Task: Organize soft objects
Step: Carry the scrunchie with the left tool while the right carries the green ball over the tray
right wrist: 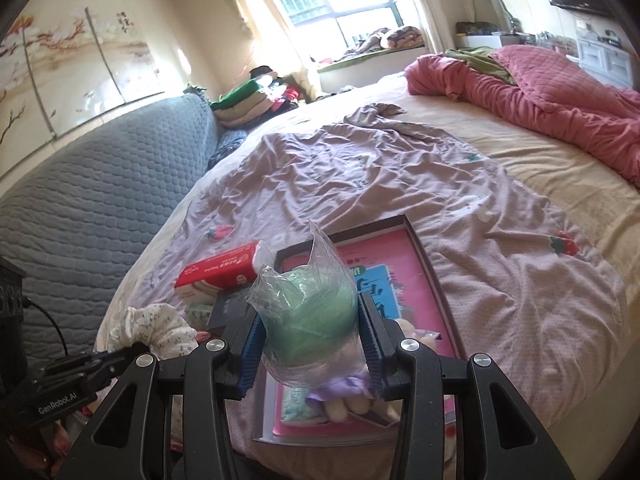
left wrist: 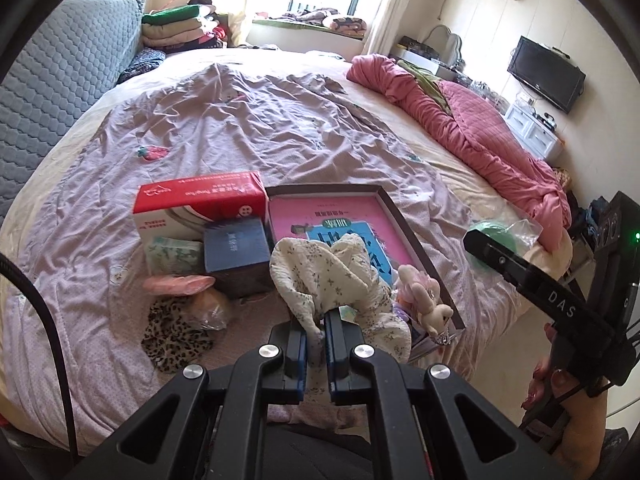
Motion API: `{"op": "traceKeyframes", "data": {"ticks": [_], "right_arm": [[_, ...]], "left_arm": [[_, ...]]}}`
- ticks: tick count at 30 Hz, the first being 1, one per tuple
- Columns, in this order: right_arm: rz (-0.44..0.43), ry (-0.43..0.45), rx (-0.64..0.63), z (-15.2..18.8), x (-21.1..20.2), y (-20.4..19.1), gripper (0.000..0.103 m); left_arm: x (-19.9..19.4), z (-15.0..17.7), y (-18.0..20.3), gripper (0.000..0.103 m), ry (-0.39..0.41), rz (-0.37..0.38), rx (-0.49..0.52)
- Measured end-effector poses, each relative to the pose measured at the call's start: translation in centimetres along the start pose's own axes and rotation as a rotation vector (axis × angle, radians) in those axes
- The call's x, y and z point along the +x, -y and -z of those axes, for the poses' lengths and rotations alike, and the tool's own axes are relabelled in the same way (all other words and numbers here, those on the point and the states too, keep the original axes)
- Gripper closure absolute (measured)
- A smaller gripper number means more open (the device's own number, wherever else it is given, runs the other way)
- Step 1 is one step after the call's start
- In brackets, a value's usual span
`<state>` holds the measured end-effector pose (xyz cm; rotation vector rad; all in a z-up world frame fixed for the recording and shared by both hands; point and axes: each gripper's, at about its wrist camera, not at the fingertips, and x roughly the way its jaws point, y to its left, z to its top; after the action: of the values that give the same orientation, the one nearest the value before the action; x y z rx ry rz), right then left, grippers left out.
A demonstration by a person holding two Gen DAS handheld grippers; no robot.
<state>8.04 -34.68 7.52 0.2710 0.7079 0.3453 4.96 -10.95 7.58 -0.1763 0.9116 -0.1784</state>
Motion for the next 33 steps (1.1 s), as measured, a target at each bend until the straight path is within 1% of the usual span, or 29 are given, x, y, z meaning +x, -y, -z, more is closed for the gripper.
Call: {"op": "traceKeyframes", "data": {"ticks": [6, 11, 15, 20, 24, 33], "right_arm": [[0.026, -0.009, 0.028, 0.6, 0.5, 1.7, 0.058], [0.074, -0.024, 0.032, 1.0, 0.7, 3.5, 0.058], [0.139, -0.059, 0.035, 1.8, 1.1, 5.6, 0.058], [0.190, -0.105, 0.044, 2.8, 2.3, 7.6, 0.058], [0.205, -0.147, 0.045, 3.7, 3.5, 8.5, 0.058], [0.204, -0.201, 0.026, 4.7, 5.8, 8.3, 0.058]], "left_arm": [[2.2, 0.4, 1.0, 0.096, -0.043, 0.007, 0.021], [4.6, 0.8, 1.7, 0.096, -0.084, 0.005, 0.037], [6.3, 1.0, 2.1, 0.096, -0.107, -0.002, 0.050], [8.2, 1.1, 2.0, 0.096, -0.138, -0.008, 0.051], [9.4, 1.3, 1.9, 0.096, -0.152, -0.013, 0.046], [11.1, 1.5, 1.2, 0.096, -0.173, -0.010, 0.033]]}}
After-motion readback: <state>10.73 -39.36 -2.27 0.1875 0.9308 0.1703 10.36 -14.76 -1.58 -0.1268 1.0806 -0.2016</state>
